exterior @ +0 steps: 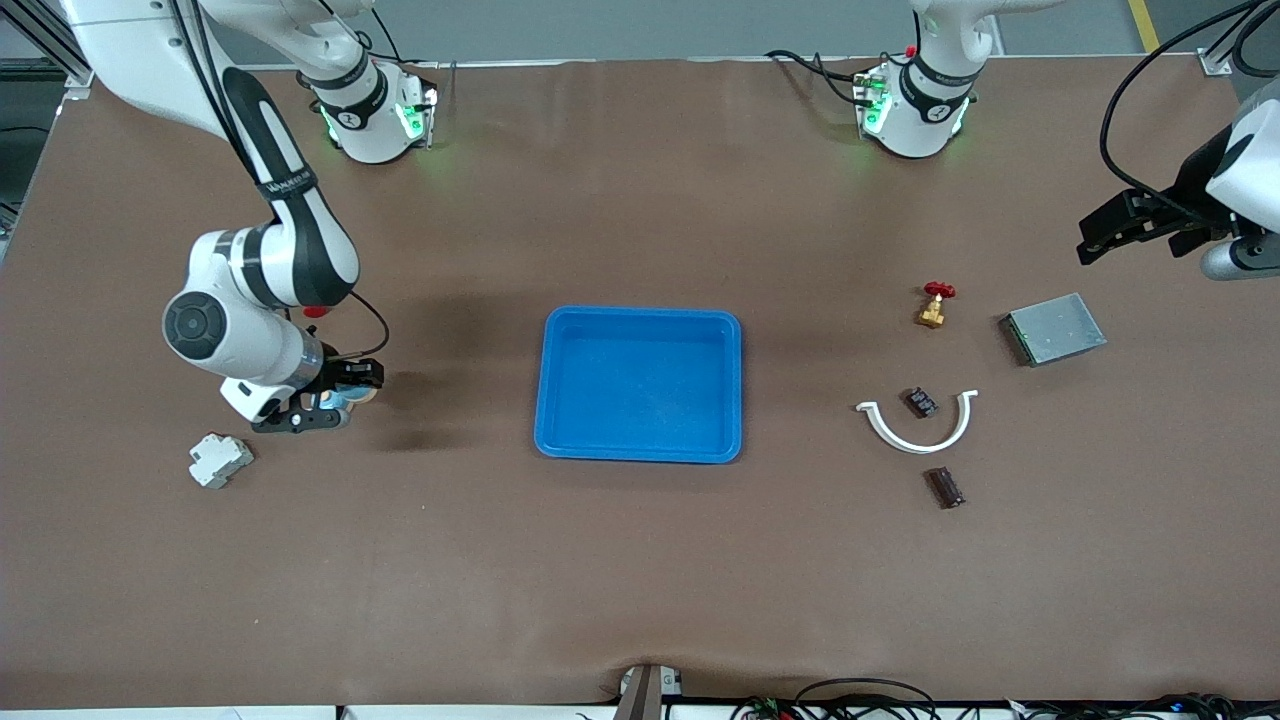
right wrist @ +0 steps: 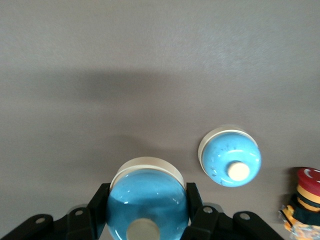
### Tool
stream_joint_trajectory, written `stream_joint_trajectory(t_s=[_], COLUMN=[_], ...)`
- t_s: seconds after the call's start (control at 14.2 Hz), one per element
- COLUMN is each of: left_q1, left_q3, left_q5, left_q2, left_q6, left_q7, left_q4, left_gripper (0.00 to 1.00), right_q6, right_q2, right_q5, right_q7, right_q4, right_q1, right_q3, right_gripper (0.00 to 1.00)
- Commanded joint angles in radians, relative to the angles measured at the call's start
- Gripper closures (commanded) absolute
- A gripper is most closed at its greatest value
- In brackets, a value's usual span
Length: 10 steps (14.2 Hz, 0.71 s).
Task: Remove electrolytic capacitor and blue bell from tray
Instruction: 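Carry the bell out of the tray toward the red buttons with the right gripper, then lower the bell beside the first bell and open the right gripper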
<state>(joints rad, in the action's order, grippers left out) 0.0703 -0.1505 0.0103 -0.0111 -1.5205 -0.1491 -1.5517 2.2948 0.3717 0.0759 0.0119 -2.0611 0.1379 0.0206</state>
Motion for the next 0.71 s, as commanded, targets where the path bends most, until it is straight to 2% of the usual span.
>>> stream_joint_trajectory(t_s=[0.0, 0.63], left_q1=[0.005, 0.002], left_q3=[0.002, 0.0], left_q5=[-0.018, -0.018], left_q2=[0.032, 0.026], left_q6=[-0.004, 0.0], left_q7=[0.023, 0.025], left_q4=[0.054, 0.056], left_gripper=[0.0, 0.0], right_q6=[-0.003, -0.002], right_q2=[0.036, 0.124], right_q5=[0.007, 0.008], right_q7=[0.002, -0.001], right_q4=[0.038, 0.113], right_q1=[-0.011, 0.008], right_q3=[-0.016, -0.019], right_gripper=[1.0, 1.0])
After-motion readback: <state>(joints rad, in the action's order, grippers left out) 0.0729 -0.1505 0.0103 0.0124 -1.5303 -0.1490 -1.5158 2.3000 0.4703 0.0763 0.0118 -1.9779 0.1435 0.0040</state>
